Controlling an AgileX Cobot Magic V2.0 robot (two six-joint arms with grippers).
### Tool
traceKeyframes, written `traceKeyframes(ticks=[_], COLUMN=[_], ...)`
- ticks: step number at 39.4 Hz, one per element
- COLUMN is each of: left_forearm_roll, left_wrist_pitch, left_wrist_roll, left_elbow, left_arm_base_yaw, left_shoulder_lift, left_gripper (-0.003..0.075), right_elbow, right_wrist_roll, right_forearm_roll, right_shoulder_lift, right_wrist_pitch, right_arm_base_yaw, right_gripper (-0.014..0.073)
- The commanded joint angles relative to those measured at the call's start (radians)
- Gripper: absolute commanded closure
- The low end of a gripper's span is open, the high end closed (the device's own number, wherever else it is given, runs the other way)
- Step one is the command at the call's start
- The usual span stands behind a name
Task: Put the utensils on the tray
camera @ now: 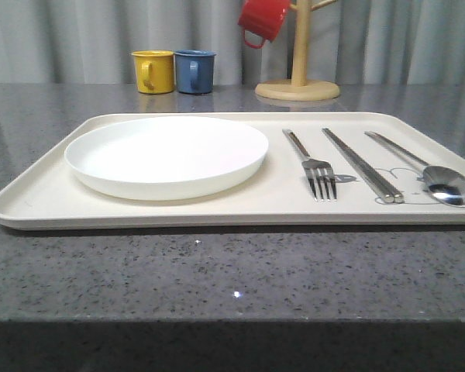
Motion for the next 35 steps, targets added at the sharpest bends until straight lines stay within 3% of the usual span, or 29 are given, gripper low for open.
traceKeyframes(ticks=[1,7,14,35], left_forearm_roll=[-0.011,-0.011,-0.011,-0.011], left_wrist_pitch=[-0.087,-0.087,-0.087,-0.087], left_wrist_roll=[-0.009,-0.009,-0.009,-0.009], left_elbow=[-0.023,-0.023,-0.023,-0.023], left_arm_base_yaw=[0.002,0.002,0.002,0.002], left_shoulder_lift=[0.014,0.014,0.014,0.014], left_gripper=[0.0738,0.0738,0.0738,0.0738], right_elbow=[0.128,0.333,0.415,0.418], right_wrist_roll=[-0.013,-0.013,-0.013,-0.013], right_forearm_roll=[-0.016,-0.016,-0.016,-0.016], right_shoulder_lift=[-0.156,-0.401,-0.531,-0.554], right_wrist_pitch=[-0.257,-0.337,-0.323,-0.329], right_arm_base_yaw=[0.000,0.000,0.000,0.000], right_gripper=[0.0662,0.0662,0.0662,0.0662])
